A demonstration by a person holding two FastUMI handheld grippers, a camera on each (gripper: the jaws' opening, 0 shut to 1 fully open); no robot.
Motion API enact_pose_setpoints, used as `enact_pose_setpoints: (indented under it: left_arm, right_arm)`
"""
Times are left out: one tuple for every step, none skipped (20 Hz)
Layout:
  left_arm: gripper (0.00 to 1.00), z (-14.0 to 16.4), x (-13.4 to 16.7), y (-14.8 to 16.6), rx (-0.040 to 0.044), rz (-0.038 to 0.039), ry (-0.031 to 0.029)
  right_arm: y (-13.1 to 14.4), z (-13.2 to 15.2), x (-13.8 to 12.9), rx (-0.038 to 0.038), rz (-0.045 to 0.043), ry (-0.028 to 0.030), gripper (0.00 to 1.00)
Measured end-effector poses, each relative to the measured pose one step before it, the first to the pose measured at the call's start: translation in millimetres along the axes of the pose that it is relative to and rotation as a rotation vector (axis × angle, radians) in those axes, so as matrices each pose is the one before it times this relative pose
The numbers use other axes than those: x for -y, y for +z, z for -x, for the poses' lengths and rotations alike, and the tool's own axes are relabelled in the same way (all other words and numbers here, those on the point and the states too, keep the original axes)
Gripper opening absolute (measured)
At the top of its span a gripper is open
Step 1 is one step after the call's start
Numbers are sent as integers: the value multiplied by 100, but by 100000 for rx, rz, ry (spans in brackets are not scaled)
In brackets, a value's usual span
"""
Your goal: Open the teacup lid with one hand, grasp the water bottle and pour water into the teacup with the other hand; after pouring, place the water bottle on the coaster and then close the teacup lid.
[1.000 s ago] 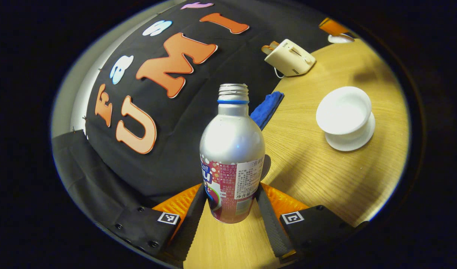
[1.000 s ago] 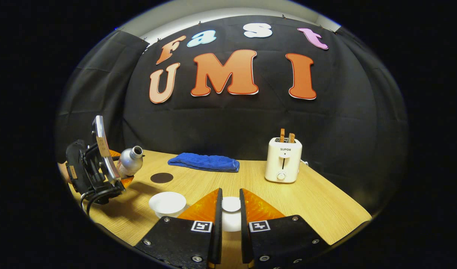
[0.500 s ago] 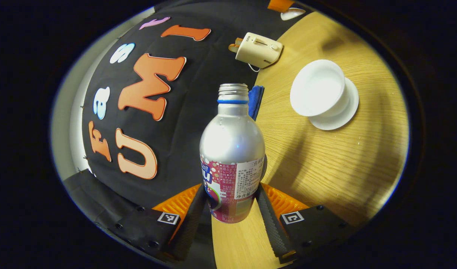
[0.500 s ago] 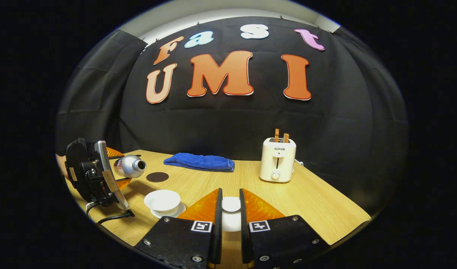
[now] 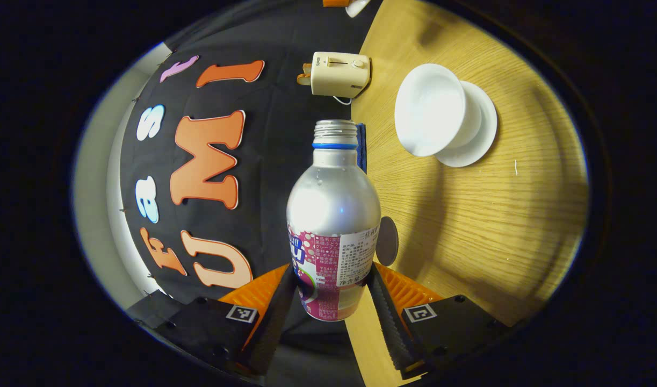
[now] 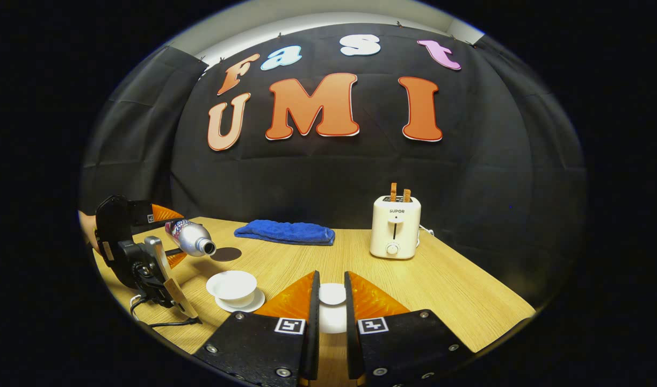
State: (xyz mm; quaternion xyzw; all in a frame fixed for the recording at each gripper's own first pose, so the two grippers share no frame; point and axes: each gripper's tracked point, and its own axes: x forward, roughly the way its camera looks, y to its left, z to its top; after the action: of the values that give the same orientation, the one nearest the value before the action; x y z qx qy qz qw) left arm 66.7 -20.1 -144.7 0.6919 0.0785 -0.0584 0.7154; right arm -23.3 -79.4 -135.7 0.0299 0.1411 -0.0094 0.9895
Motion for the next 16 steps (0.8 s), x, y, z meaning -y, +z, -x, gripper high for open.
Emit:
enact_pose_setpoints:
  left_arm:
    - [81,-16,-23,-52,38,-1299,375]
    - [84,50,-105,-14,343,-1533,424]
    - [81,99,-228,130,409,-1588,695]
    - [84,124,-251,130,384,-1941,879]
    - [84,77,-264,123,806,-2123,1074]
    - [84,93,-281,110,539,-2070,984]
    - [84,108,-431,87,565,-1897,860]
    - [81,-57,-375,38,409,-2004,882]
    - [87,79,-294,62,449,-2107,1098]
    - [84,-119,-397,106,393,-2036,1103]
    - [87,36,-456,-149,-418,-1833,1054]
    - [84,-18,-346,118,47,-1936,1406]
    - [84,43,-241,83,490,-2061,1093]
    - [84,-83,-257,262,301,-1349,1203]
    - [84,113,-390,65,535,-987,760]
    - [84,-21,-175,184,451,-772,679]
  right_arm:
    - [-37,-2,380,26,-620,-460,22]
    - [-75,115,84,203,-511,-278,22]
    - [139,51,178,302,-367,-332,22]
    - [217,-5,26,234,7,75,22]
    - [-22,99,109,215,88,-78,22]
    - [-2,141,64,64,-17,234,22]
    - [12,76,9,-65,-130,196,22]
    - [1,-36,47,-182,97,161,22]
    - [21,-16,52,134,367,-179,22]
    - [73,220,160,173,317,-245,22]
    - [37,59,-27,204,159,216,22]
    - [70,90,90,56,-58,-165,22]
    - [33,-12,-53,50,57,286,22]
    - [69,107,31,175,164,-416,22]
    - [-5,83,79,-47,426,-90,22]
    - [30,118,-45,150,421,-102,22]
